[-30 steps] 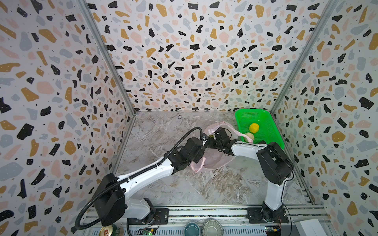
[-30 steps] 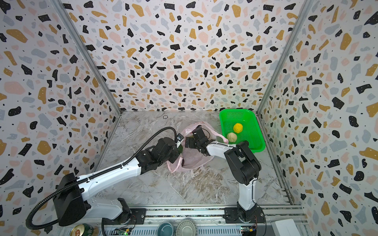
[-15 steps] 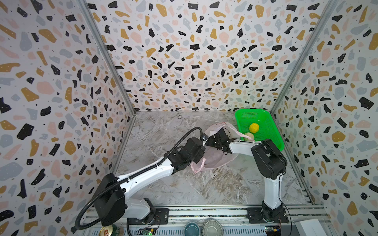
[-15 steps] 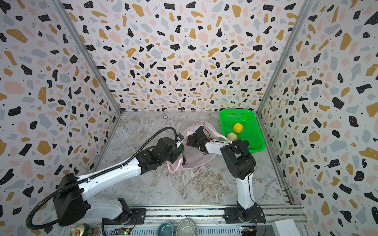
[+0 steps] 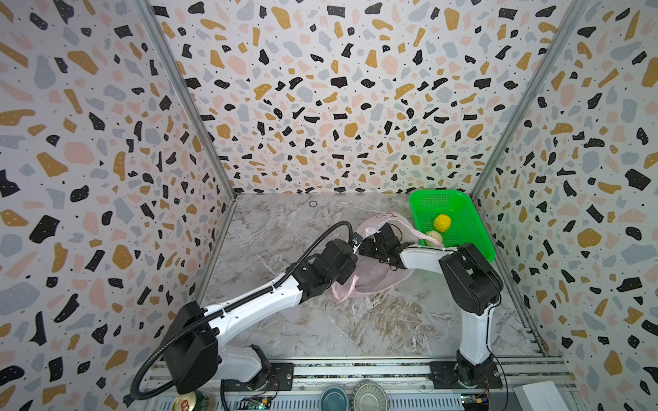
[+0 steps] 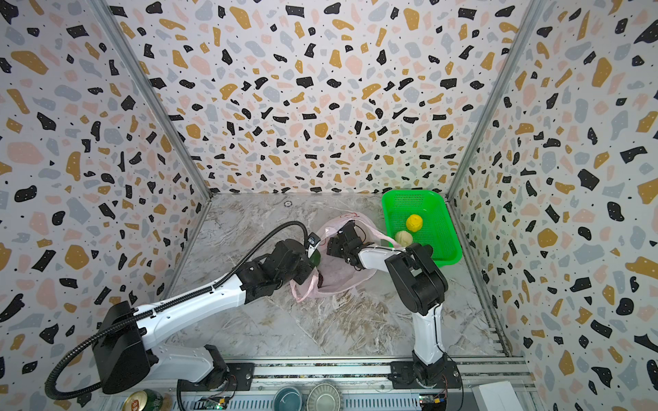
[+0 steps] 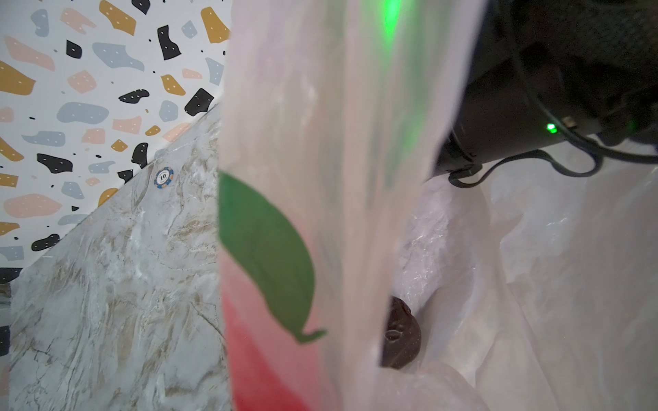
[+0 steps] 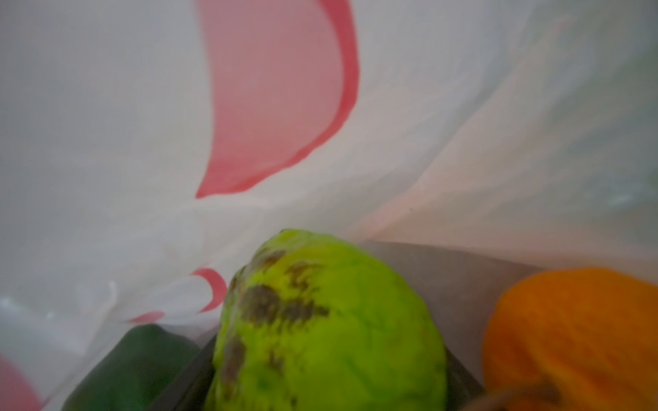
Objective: Untie the knot of the plastic bag and take out the fruit
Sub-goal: 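Lower the right gripper onto the green spotted custard apple and close, then lift the green spotted custard apple out and carry it over the basket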
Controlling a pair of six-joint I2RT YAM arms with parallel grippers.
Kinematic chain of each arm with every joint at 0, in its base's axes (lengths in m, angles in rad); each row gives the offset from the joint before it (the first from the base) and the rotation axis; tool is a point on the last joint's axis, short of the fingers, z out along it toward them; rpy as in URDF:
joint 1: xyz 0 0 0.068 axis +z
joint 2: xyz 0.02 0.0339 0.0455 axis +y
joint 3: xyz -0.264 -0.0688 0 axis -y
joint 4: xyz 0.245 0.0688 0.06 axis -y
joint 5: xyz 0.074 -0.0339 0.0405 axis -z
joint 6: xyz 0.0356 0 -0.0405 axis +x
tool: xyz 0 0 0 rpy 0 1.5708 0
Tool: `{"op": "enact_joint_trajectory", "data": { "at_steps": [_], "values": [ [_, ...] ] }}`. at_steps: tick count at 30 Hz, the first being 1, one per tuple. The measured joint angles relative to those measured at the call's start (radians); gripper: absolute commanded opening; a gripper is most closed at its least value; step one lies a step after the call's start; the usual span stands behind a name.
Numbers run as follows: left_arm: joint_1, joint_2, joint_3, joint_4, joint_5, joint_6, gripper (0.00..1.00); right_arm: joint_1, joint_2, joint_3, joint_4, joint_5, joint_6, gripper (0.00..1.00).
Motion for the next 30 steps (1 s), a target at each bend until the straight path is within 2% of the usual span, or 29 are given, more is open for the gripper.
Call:
{"op": "enact_joint_trajectory", "data": {
  "at_steps": [11, 20, 25, 30],
  "values": [
    [0.0, 0.0, 0.0, 0.0, -0.023, 0.0, 0.0, 0.094, -0.272, -0.109, -0.1, -0.047, -0.078, 0.56],
    [0.0, 0.0, 0.0, 0.0, -0.045, 0.0, 0.0, 0.158, -0.51, -0.158, -0.282, -0.073, -0.121, 0.56],
    [0.0, 0.0, 0.0, 0.0, -0.053, 0.0, 0.0, 0.159, -0.645, -0.154, -0.381, -0.089, -0.121, 0.57],
    [0.0, 0.0, 0.0, 0.0, -0.06, 0.0, 0.0, 0.16, -0.709, -0.089, -0.516, -0.086, -0.126, 0.57]
  ]
}}
